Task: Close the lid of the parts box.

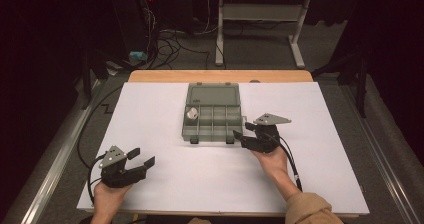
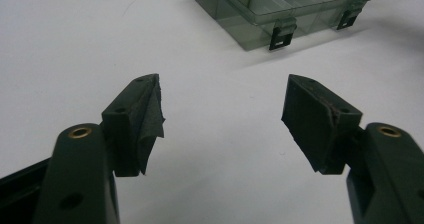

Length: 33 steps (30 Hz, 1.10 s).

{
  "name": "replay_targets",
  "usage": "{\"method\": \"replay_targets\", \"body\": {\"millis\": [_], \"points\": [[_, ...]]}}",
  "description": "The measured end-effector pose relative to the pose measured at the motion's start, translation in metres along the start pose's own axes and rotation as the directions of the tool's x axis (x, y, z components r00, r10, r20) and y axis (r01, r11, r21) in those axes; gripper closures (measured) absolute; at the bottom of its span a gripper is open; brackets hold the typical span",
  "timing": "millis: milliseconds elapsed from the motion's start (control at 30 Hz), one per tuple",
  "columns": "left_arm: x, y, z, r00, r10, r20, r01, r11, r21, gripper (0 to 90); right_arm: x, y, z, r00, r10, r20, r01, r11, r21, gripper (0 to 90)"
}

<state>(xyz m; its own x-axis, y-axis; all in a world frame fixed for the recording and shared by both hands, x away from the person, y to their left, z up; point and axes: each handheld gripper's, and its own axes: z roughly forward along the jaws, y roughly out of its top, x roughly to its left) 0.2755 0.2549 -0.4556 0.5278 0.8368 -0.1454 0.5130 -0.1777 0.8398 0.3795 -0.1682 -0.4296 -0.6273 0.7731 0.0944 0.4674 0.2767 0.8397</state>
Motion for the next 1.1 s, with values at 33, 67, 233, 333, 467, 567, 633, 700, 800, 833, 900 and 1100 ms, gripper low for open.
{"method": "replay_targets", "body": {"millis": [33, 67, 233, 333, 467, 567, 633, 700, 800, 833, 900, 1100], "points": [[0.000, 0.000, 0.000, 1.0000, 0.000, 0.000, 0.000, 1.0000, 0.000, 32.8, -0.001, 0.002, 0.001, 0.9999, 0.010, -0.001, -0.010, 1.000, 0.011, 43.4], [0.000, 0.000, 0.000, 1.0000, 0.000, 0.000, 0.000, 1.0000, 0.000, 32.7, -0.002, 0.004, 0.002, 0.9999, 0.014, 0.001, -0.014, 1.000, 0.018, 43.9], [0.000, 0.000, 0.000, 1.0000, 0.002, 0.003, -0.002, 1.0000, -0.001, 32.8, -0.006, 0.015, 0.007, 0.9997, 0.019, 0.016, -0.020, 0.997, 0.073, 47.9], [0.000, 0.000, 0.000, 1.0000, 0.002, 0.004, -0.002, 1.0000, 0.000, 32.8, -0.008, 0.020, 0.010, 0.9995, 0.017, 0.025, -0.019, 0.995, 0.102, 49.7], [0.000, 0.000, 0.000, 1.0000, 0.001, 0.006, -0.001, 1.0000, -0.001, 32.7, -0.014, 0.026, 0.016, 0.9988, 0.045, 0.020, -0.048, 0.989, 0.139, 51.9], [0.000, 0.000, 0.000, 1.0000, 0.001, 0.008, -0.001, 1.0000, -0.001, 32.8, -0.019, 0.031, 0.021, 0.9974, 0.066, 0.029, -0.069, 0.983, 0.167, 53.9], [0.000, 0.000, 0.000, 1.0000, 0.001, 0.009, -0.001, 1.0000, -0.001, 32.8, -0.022, 0.033, 0.024, 0.9959, 0.086, 0.029, -0.090, 0.978, 0.187, 55.2], [0.000, 0.000, 0.000, 0.9999, 0.001, 0.010, -0.001, 1.0000, -0.001, 32.7, -0.024, 0.036, 0.027, 0.9953, 0.090, 0.036, -0.096, 0.974, 0.203, 56.7], [0.000, 0.000, 0.000, 0.9999, 0.001, 0.012, -0.001, 1.0000, -0.001, 32.7, -0.026, 0.038, 0.032, 0.9938, 0.101, 0.047, -0.109, 0.964, 0.241, 58.5], [0.000, 0.000, 0.000, 0.9999, 0.000, 0.012, 0.000, 1.0000, -0.002, 32.8, -0.027, 0.040, 0.035, 0.9933, 0.103, 0.052, -0.113, 0.960, 0.254, 59.2], [0.000, 0.000, 0.000, 0.9999, 0.001, 0.013, -0.001, 1.0000, -0.002, 32.7, -0.029, 0.041, 0.038, 0.9928, 0.105, 0.058, -0.117, 0.956, 0.268, 60.0], [0.000, 0.000, 0.000, 0.9999, 0.002, 0.015, -0.002, 1.0000, -0.002, 32.8, -0.036, 0.049, 0.046, 0.9883, 0.130, 0.080, -0.148, 0.941, 0.304, 64.3]]}}
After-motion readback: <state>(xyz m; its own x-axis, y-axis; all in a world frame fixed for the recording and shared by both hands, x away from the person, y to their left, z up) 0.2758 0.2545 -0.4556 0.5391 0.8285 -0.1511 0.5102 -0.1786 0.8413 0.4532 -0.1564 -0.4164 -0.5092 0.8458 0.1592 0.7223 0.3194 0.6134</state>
